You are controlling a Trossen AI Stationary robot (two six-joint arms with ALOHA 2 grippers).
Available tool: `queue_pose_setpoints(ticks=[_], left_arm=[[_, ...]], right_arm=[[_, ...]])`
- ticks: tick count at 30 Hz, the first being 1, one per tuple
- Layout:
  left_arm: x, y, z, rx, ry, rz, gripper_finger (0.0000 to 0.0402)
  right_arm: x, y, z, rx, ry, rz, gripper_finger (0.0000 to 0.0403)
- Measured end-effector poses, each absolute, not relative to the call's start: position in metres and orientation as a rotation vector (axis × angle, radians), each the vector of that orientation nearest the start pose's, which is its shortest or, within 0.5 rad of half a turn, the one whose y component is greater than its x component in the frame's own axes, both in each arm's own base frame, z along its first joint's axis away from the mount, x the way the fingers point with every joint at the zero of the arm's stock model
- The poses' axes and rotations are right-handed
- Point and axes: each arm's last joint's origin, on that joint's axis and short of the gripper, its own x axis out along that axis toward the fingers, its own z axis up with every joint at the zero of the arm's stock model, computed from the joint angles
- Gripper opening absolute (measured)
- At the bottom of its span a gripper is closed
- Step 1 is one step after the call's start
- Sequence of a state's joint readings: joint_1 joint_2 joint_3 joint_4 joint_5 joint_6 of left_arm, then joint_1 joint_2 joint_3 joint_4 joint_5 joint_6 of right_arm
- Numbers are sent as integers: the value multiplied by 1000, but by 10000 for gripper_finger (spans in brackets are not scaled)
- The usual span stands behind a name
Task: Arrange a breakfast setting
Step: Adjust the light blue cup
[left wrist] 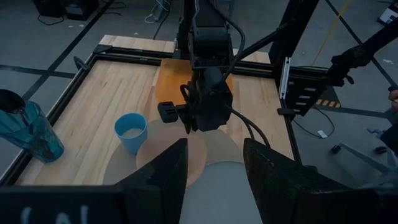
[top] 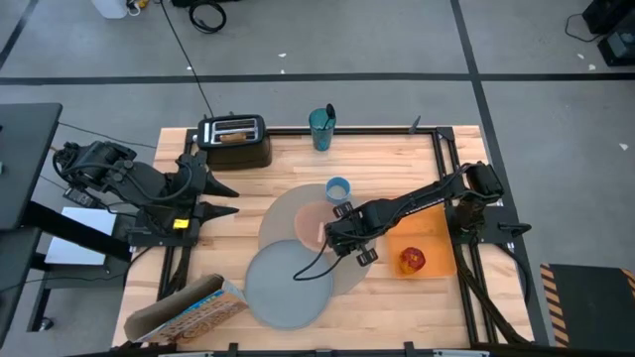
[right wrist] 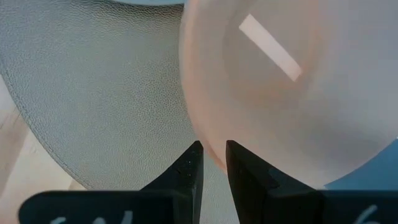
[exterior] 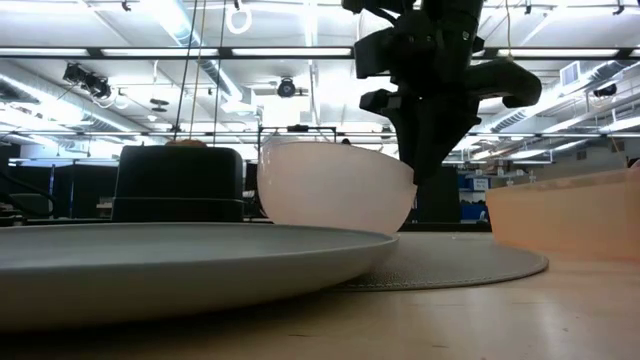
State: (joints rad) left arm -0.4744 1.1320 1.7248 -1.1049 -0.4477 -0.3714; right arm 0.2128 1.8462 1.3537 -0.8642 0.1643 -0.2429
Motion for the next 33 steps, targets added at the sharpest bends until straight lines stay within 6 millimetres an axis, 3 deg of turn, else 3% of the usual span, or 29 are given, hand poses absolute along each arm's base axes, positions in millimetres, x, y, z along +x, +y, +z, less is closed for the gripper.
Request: queue_pose_setpoints(ticks=[10,18,23,27,30,33], left_arm=[[147,-62,483,-137,455,59,164],[147,-62,483,-137,456,59,164],[147,-61,482,-131,467,61,164],[147,-61,482,-135,469,63,164],[147,-61,482,-133,469,62,164],[147,-61,482,-132,469,62,164]], right_arm=[[349,67,200,-463,1342,181,84],[348,71,204,-435,1350,226,121],[350,73,226,-437,1369,235,154],[350,71,255,-443,1380,238,169],[349,59,276,-468,1344,215,170],[348,33,292,-480,1288,129,163]])
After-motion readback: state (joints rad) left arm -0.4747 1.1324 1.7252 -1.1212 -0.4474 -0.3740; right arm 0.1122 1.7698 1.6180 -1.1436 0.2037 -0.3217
